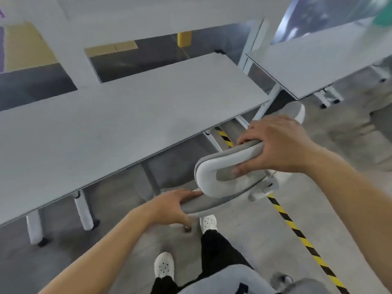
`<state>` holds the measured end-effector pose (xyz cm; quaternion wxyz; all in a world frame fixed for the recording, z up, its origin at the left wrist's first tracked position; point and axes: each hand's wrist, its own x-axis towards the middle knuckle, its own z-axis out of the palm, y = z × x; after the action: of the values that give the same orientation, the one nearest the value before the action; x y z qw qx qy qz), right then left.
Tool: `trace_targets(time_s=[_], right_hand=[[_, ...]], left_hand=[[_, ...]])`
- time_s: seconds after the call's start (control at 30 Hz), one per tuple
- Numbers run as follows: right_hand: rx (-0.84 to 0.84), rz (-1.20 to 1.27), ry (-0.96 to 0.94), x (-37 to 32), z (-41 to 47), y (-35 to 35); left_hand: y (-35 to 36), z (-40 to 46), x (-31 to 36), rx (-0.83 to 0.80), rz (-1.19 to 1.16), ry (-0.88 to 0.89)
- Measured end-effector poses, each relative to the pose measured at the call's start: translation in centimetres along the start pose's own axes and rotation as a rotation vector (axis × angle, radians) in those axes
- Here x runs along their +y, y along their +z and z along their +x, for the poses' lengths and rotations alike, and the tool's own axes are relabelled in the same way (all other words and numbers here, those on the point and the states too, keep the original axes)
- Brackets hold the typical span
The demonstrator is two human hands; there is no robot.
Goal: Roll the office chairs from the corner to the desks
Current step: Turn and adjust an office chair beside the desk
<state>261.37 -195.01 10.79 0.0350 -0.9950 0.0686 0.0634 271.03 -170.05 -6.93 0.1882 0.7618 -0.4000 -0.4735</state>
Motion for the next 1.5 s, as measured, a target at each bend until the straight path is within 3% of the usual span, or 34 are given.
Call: trace_targets(time_s=[0.1,0.3,0.63,0.93,1.2,1.5], right_hand=[[-0.002,0.021,0.078,-1.3,-1.4,0.4],[0.219,0.148,0.271,-2.6,-5.9,2.8],[0.585,0.324,0.392,-4.5,-14.7,6.9],[0.704,0.410,0.432,-2.9,-23.1,8.9],[0.800,0.476,0.586,-1.7,-27.4,11.3],[0.662,0.529,0.607,-0.5,-32.2,11.6]], left_hand=[[0.4,-0.9,0.3,-0.025,-0.033,0.002],[2.8,-2.5,2.0,-0.092,0.034,0.001],[10.6,-5.2,6.1,-0.113,-0.015,-0.067],[17.8,-5.8,10.7,-0.130,0.002,-0.085],[22.1,-5.4,13.3,-0.102,-0.035,-0.063],[24.2,-5.5,15.5,-0.088,-0.026,0.000]])
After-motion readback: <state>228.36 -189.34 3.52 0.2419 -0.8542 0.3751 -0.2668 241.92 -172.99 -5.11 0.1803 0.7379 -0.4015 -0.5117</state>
